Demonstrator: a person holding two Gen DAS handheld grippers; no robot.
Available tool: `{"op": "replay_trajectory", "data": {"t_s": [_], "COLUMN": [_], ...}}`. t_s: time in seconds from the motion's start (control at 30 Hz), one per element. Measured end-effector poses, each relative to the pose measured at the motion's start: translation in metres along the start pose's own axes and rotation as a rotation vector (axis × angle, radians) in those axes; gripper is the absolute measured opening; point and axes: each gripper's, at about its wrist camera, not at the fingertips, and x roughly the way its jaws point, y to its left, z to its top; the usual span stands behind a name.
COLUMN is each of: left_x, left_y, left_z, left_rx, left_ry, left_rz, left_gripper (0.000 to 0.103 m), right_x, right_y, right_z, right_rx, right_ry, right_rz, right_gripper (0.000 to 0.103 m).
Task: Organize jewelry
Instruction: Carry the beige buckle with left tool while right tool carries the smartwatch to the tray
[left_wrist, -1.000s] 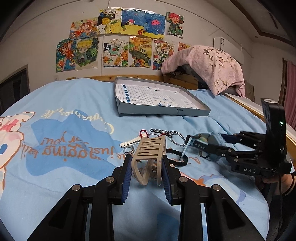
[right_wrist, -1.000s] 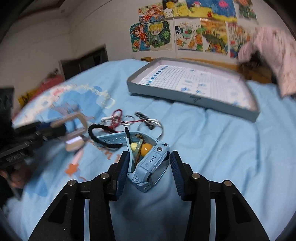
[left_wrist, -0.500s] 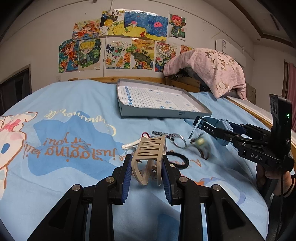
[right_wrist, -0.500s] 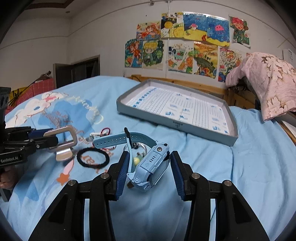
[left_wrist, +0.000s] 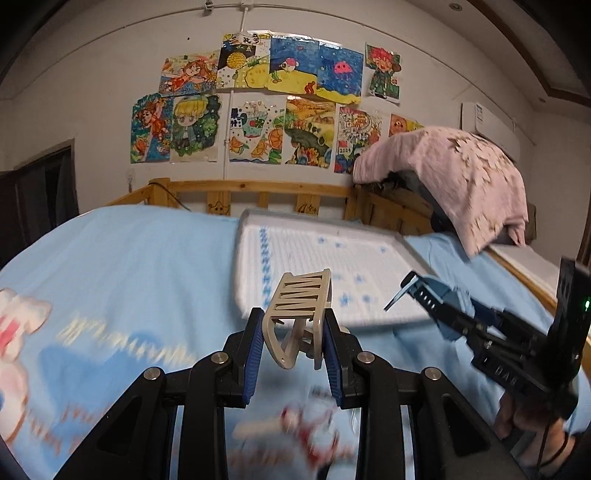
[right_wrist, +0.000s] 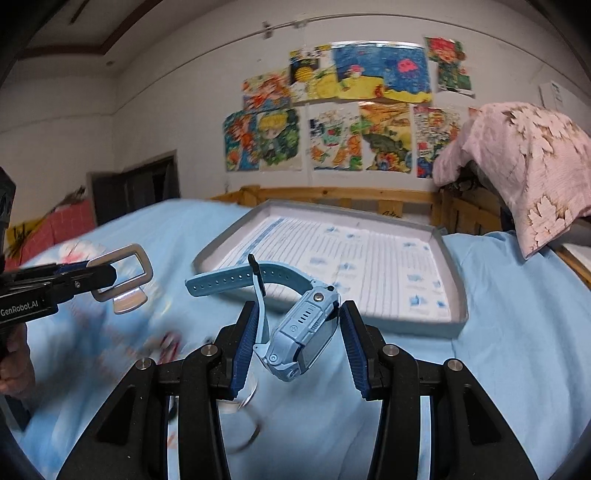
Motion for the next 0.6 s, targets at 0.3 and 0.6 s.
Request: {"op": "replay_trajectory", "data": {"t_s": [0.3, 0.6], "left_x": [0.109, 0.135], "left_y": [-0.014, -0.024], "left_z": [0.019, 0.002], "left_rx": [-0.046, -0.036], "left_ry": [0.084, 0.166], "left_rz": [0.009, 0.04], "left_gripper": [0.028, 0.038], "right_x": [0.087, 0.139], "right_y": [-0.057, -0.073], "right_z": [0.018, 0.005], "right_rx": [0.151, 0.209], "right_ry": [0.049, 0.161], "right_rz": [-0.063, -0.064], "right_gripper": [0.04, 0.041]}}
